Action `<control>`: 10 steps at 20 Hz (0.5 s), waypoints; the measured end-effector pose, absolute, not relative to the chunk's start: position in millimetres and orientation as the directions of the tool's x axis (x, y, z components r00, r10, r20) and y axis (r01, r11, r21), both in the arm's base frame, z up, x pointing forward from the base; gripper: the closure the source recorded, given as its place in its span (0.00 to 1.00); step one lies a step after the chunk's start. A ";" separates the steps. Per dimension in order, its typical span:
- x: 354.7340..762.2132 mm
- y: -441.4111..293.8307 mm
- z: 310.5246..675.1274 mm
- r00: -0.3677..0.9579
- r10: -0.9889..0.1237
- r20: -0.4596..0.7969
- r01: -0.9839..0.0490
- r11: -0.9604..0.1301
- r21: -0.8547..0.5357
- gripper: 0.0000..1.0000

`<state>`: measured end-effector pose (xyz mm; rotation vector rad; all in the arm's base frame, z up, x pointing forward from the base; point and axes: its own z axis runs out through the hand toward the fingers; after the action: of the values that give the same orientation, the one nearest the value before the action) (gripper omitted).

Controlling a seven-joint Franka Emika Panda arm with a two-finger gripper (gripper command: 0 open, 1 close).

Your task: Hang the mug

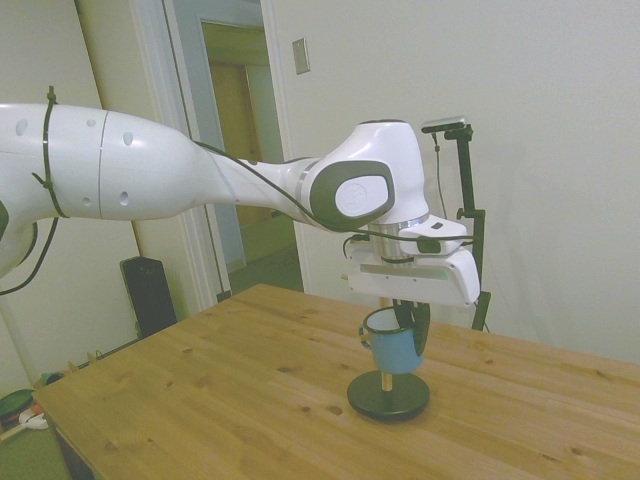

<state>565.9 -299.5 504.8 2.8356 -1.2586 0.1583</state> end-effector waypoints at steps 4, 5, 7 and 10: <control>558.9 -298.3 506.1 0.664 -0.739 0.109 -0.743 -0.670 -0.015 0.00; 556.2 -298.1 506.7 0.663 -0.740 0.109 -0.743 -0.669 -0.017 0.00; 549.5 -296.5 509.5 0.662 -0.741 0.111 -0.744 -0.668 -0.023 0.00; 534.2 -291.0 515.3 0.661 -0.740 0.123 -0.742 -0.669 -0.039 0.00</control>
<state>534.2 -291.0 515.3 2.8493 -1.2721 0.2014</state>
